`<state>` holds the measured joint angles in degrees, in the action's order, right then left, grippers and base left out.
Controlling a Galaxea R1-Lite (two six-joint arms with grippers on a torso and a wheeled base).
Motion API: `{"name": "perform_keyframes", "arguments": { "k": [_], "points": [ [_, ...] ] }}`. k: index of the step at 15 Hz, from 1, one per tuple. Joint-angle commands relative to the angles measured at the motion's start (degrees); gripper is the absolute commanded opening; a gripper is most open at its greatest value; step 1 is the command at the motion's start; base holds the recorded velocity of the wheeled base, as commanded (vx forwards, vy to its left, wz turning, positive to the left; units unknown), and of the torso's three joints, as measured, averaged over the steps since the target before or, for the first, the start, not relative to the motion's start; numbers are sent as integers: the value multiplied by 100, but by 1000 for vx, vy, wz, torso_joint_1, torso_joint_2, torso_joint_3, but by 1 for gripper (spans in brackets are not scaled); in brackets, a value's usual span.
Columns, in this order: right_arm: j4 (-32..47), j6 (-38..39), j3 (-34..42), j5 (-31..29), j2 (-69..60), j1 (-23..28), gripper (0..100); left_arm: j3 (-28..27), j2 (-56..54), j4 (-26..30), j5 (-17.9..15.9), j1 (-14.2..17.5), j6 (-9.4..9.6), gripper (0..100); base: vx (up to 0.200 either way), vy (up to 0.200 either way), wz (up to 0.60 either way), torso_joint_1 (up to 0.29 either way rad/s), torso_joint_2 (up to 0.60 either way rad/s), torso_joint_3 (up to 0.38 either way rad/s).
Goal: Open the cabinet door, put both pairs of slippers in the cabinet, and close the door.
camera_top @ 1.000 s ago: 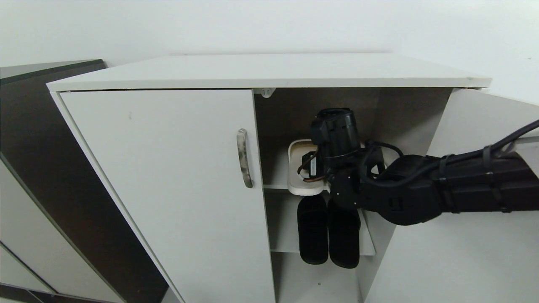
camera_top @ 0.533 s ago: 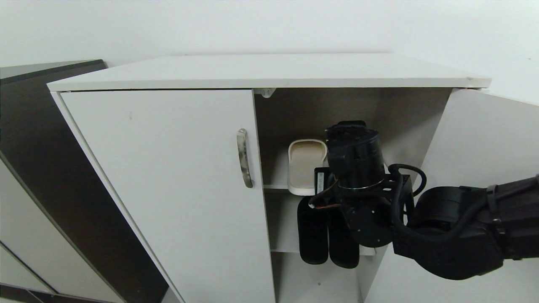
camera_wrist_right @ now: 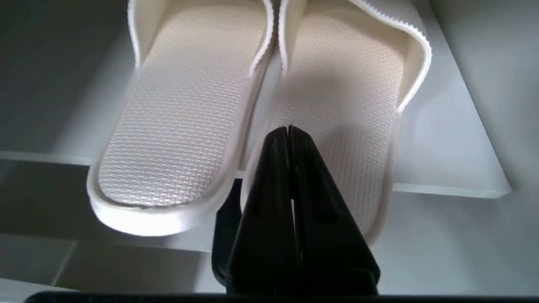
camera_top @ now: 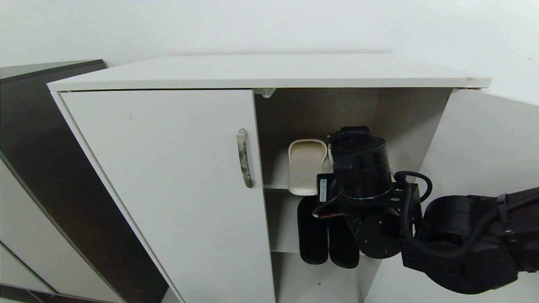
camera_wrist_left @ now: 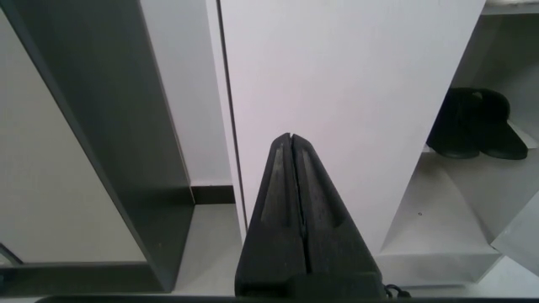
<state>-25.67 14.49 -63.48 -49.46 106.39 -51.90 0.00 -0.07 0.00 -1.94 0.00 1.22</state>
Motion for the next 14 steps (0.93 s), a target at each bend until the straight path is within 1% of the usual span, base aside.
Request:
{"name": "perform_keyframes", "arguments": {
  "k": [1, 14],
  "points": [
    [-96, -26, 81, -3, -22, -5, 0, 0, 7, 0, 0, 0, 1, 0, -200, 0, 0, 2, 2, 2],
    [-166, -26, 336, 6, -30, 13, 0, 0, 7, 0, 0, 0, -8, 0, -200, 0, 0, 2, 3, 3]
  ]
}}
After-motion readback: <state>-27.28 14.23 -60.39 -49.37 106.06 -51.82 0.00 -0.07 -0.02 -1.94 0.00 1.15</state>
